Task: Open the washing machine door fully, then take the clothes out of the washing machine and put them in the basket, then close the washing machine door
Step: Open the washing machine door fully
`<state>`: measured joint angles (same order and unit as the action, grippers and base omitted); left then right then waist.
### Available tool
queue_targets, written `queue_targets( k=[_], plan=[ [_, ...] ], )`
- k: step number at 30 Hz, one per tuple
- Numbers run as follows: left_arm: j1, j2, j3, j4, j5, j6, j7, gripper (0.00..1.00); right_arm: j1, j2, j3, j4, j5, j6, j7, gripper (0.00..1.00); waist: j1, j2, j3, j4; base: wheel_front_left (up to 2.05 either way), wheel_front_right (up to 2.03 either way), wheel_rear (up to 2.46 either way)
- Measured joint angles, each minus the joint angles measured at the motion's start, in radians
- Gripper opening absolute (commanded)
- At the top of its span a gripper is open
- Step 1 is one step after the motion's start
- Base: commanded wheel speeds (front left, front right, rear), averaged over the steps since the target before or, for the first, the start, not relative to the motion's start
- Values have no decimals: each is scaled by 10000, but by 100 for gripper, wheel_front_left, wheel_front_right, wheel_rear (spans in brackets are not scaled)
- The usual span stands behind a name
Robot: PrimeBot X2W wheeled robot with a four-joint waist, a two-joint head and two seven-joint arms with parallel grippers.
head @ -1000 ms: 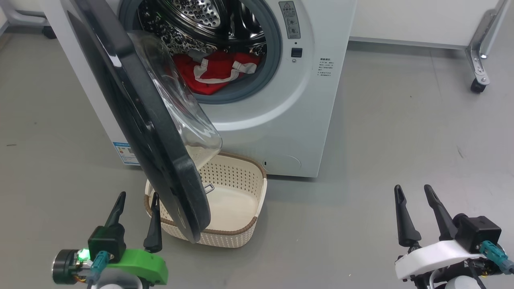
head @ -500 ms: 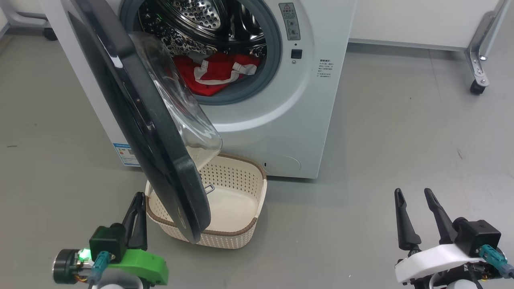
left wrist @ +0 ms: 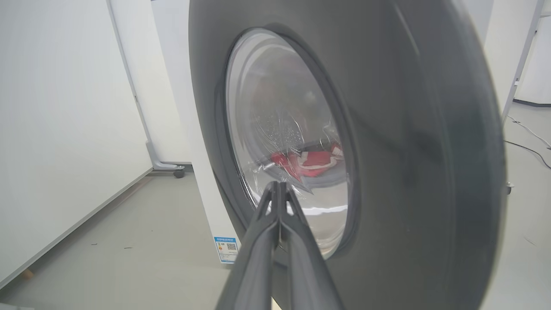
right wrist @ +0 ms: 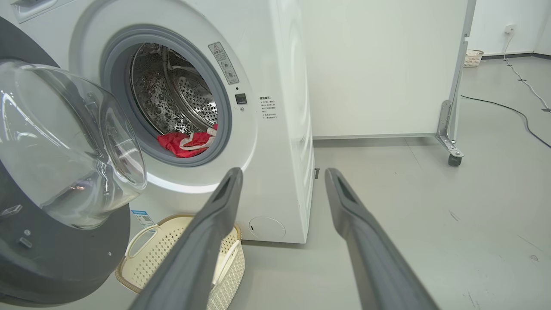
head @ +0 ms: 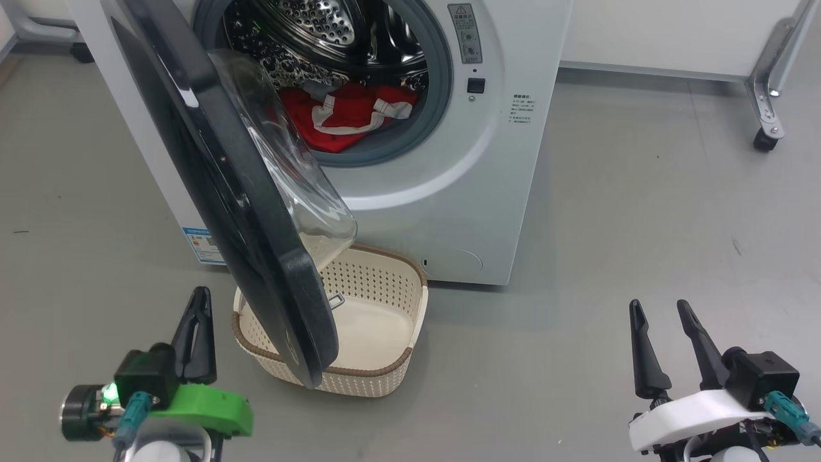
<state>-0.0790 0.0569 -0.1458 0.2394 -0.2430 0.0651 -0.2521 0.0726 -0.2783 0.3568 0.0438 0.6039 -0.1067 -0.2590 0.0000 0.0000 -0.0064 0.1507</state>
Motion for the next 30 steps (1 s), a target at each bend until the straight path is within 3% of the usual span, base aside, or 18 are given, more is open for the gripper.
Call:
queue_targets(
  k=[15, 30],
  plan=[
    [-1719, 261, 556, -1695, 0, -13, -46, 0, 5, 192, -10, 46, -188, 173, 0, 100, 0, 0, -103, -40, 0, 0, 0],
    [-2979, 326, -94, -2583, 247, -401, 117, 0, 7, 359, -117, 125, -343, 267, 0, 100, 0, 0, -236, -286, 0, 0, 0]
  ],
)
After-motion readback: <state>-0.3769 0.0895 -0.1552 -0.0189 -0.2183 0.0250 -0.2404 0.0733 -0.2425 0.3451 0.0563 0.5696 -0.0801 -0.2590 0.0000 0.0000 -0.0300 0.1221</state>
